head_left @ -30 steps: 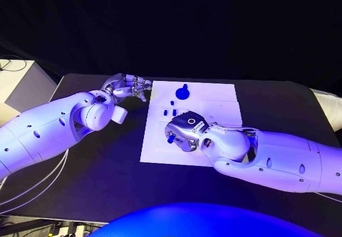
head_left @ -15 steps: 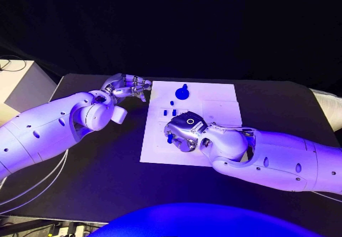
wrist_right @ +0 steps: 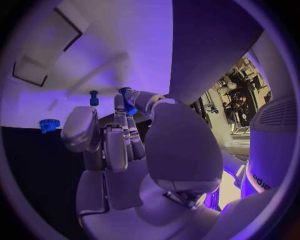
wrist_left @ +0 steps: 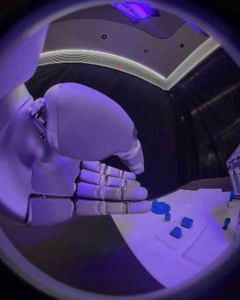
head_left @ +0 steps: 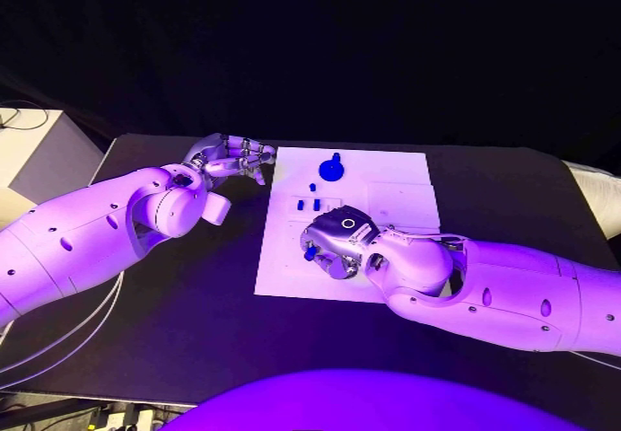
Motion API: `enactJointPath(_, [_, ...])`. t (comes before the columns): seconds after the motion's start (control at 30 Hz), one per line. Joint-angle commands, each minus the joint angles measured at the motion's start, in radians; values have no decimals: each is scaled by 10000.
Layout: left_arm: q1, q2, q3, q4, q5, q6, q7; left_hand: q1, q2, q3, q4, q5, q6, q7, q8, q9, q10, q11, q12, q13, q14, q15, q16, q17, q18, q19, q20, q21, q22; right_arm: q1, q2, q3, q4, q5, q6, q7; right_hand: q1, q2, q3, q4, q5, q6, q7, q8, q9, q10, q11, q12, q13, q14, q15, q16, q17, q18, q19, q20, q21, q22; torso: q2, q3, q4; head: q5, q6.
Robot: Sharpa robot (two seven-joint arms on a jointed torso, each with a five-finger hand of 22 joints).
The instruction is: Assemble the parts on the task board
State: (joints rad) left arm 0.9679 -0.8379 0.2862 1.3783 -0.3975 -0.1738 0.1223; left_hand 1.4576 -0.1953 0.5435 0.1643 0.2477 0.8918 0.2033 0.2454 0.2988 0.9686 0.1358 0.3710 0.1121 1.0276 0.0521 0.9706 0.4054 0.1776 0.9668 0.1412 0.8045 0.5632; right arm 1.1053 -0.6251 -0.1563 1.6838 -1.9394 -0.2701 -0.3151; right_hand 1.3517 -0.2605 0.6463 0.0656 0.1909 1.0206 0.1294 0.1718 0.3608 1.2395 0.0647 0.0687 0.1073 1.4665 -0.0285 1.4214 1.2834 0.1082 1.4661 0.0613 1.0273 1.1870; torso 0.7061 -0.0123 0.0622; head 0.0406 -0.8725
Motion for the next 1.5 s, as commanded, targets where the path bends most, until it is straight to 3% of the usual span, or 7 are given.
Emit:
enactJointPath(0.03, [3,5,8,25,51,19,45,70,48,7,24,24,77,-13,58,-9,-73,-7,31,-14,71,20,-30,-16,69,83,11,-30,-10,-25,-29,-9,39,-8,38,-15,-54,-150,-59,48,57,-149,-4,-86,-8,-163,9,-72,-29,457,78,-51,-27,-73,168,76,-78,-22,6,-1,1,11,-2])
enactJointPath(0.37, [3,8,8,18,51,32,33,70,48,7,24,24,77,-13,58,-9,-73,-7,31,-14,71,20,-30,-16,69,83,11,-30,-10,-39,-68,-10,41,-61,-385,-161,-164,-288,-628,118,-223,-823,-148,-467,-110,-1060,183,-73,-226,424,223,-123,-157,-33,117,187,-381,-202,-1,2,-6,8,-2])
enactJointPath(0.67, [3,7,8,14,51,45,20,83,49,5,23,24,78,-14,63,-12,-84,-8,37,-19,71,18,-31,-22,70,86,9,-32,-12,-43,-109,-9,5,-148,-753,-334,710,155,-2646,511,-430,-1545,-160,-970,-546,-2149,370,-32,-404,330,371,-377,-618,108,-4,354,-1311,-829,2,0,0,-5,0])
enactJointPath(1.03, [2,2,7,9,51,50,17,83,49,5,23,24,78,-14,63,-12,-84,-8,37,-19,71,18,-31,-22,70,86,9,-32,-12,-52,-364,2,97,-179,-1247,-439,1098,257,-3250,847,-381,-1597,-192,-1001,-709,-2292,395,-24,-407,311,390,-427,-720,124,13,372,-1448,-922,0,1,11,-33,40])
enactJointPath(1.27, [-2,-20,7,12,81,-37,132,83,49,5,23,24,78,-14,63,-12,-84,-8,37,-19,71,18,-31,-22,70,86,9,-32,-12,188,-1133,178,431,1630,-2229,54,1320,89,-2588,1392,-173,-833,206,-646,-773,-965,152,389,-254,300,193,-492,-818,115,114,212,-1361,-856,-6,7,-46,-135,160])
enactJointPath(1.43, [-26,-32,7,19,133,-85,225,84,39,-6,29,21,60,-10,57,-20,-88,-6,47,-23,68,21,-35,-28,68,87,10,-36,-16,638,-1825,290,520,4121,-2477,878,1338,-157,-1874,1625,-118,-280,232,-266,-723,278,44,775,44,368,109,-353,-606,54,205,131,-1029,-609,-10,21,-42,-293,282])
enactJointPath(1.5, [-74,-43,7,28,152,-102,257,84,39,-6,29,21,60,-10,57,-20,-88,-6,47,-23,68,21,-35,-28,68,87,10,-36,-16,862,-2170,334,471,5518,-2159,1235,1276,-198,-1888,1600,1,22,58,-10,-619,1055,-191,1341,434,454,-60,-144,-262,5,286,18,-634,-328,-25,25,-48,-379,334])
